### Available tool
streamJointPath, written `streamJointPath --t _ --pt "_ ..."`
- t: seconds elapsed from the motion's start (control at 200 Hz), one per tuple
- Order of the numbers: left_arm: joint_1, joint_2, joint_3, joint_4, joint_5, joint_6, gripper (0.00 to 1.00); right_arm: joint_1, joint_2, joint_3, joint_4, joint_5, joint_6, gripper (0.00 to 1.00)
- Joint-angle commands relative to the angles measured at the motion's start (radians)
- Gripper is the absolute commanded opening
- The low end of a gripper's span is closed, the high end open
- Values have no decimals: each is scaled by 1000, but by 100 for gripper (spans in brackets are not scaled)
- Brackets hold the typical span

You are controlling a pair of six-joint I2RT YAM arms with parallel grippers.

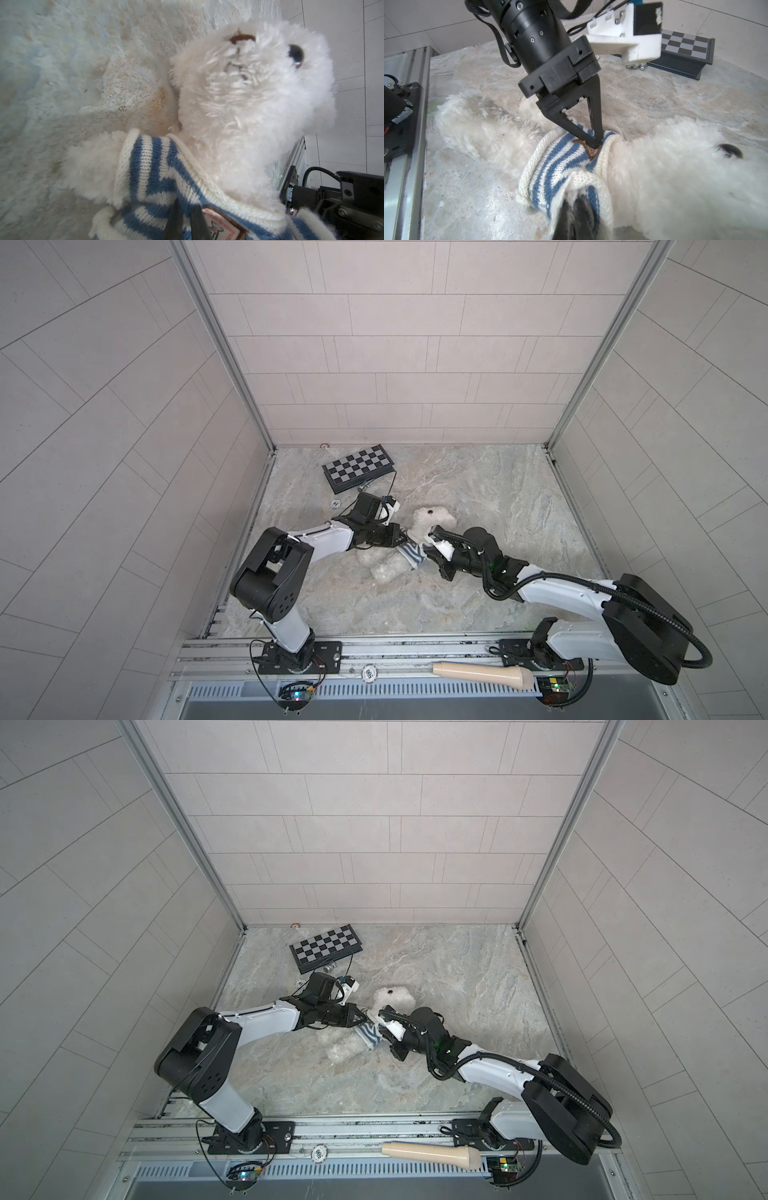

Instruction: Dress the teddy bear

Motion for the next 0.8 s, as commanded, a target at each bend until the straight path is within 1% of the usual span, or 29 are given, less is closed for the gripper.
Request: streamJointPath --t 0.0,0.055,0.08,0.14,0.185,0.215,0.235,0.315,0.375,0.471,0.536,0.591,0.646,0.711,0.796 --pt "38 -56 -45 -95 -205 14 27 31 -39 30 56 -57 -7 0" --pt "28 -137 -62 -117 -193 5 42 36 -36 35 51 7 16 0" --pt "22 -175 -68 -133 -186 1 46 39 -36 40 42 42 31 0" --pt "3 -277 -72 -191 -183 -8 53 42 -39 53 19 98 55 0" --pt "-20 -352 -76 -235 -187 -24 56 46 -42 59 12 133 69 0" --pt "-27 -403 -80 -257 -196 -45 57 49 -45 61 7 155 82 0" --pt "-64 -434 -85 -271 -203 -58 57 52 -45 65 7 164 88 0" --pt "-123 -550 -105 -302 -236 -131 58 65 -37 85 -3 189 104 0" --pt "-160 -624 -144 -268 -240 -221 59 79 -26 99 -12 213 112 0" --pt "-228 -696 -201 -196 -266 -352 56 98 -14 111 -1 240 133 0" --pt "-274 -710 -223 -160 -293 -408 54 111 -5 126 -16 255 141 0" --pt "-301 -704 -222 -163 -329 -420 53 127 -4 129 -13 260 141 0" --pt "-303 -691 -224 -155 -348 -429 52 139 -5 131 -10 266 143 0" --pt "-303 -673 -231 -102 -354 -454 52 151 1 139 -24 270 143 0" --pt "-302 -625 -213 -60 -353 -456 51 170 0 136 -17 270 143 0"
